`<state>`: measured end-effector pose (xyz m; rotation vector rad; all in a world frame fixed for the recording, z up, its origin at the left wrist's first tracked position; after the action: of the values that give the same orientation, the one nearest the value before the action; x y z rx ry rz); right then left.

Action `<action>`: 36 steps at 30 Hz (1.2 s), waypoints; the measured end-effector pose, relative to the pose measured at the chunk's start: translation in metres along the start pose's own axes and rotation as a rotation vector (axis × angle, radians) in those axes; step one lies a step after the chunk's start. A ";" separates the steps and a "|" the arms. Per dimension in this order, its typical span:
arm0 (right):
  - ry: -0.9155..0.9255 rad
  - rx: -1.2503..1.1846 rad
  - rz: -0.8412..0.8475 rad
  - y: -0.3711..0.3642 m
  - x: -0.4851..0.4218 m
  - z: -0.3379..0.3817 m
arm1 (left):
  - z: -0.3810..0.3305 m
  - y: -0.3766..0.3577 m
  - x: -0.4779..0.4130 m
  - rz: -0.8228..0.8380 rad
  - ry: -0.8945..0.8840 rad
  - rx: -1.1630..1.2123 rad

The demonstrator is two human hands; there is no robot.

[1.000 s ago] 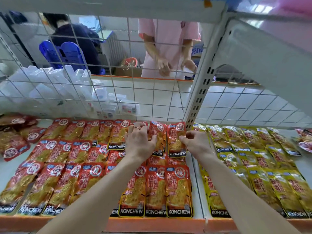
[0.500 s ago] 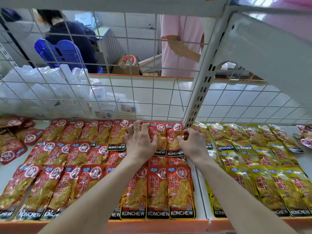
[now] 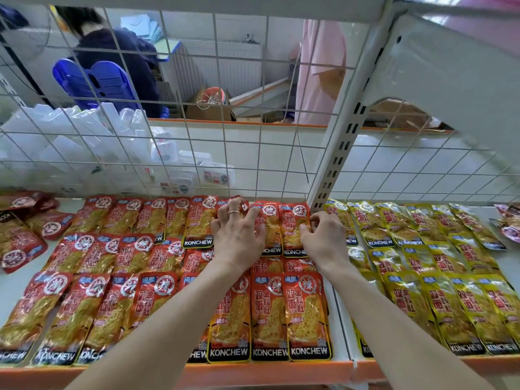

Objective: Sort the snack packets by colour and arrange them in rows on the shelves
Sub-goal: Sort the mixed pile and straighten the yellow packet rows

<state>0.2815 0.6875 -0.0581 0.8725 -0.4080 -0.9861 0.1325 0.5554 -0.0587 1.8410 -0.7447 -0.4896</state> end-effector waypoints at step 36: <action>-0.136 0.088 -0.529 0.168 0.221 -0.027 | -0.134 0.034 0.156 0.117 -0.793 0.177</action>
<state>0.5056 0.5547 0.0420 1.0217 -0.3427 -1.5293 0.3216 0.5289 0.0240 1.7297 -1.4493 -1.1313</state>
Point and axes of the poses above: each hand's wrist, its own x-axis away from the middle knuckle, its own y-axis out of the back of the hand, z = x × y, the point moved 10 cm from there along -x, towards the middle knuckle, and after that the axes turned 5 degrees about y, right-handed, at the moved point
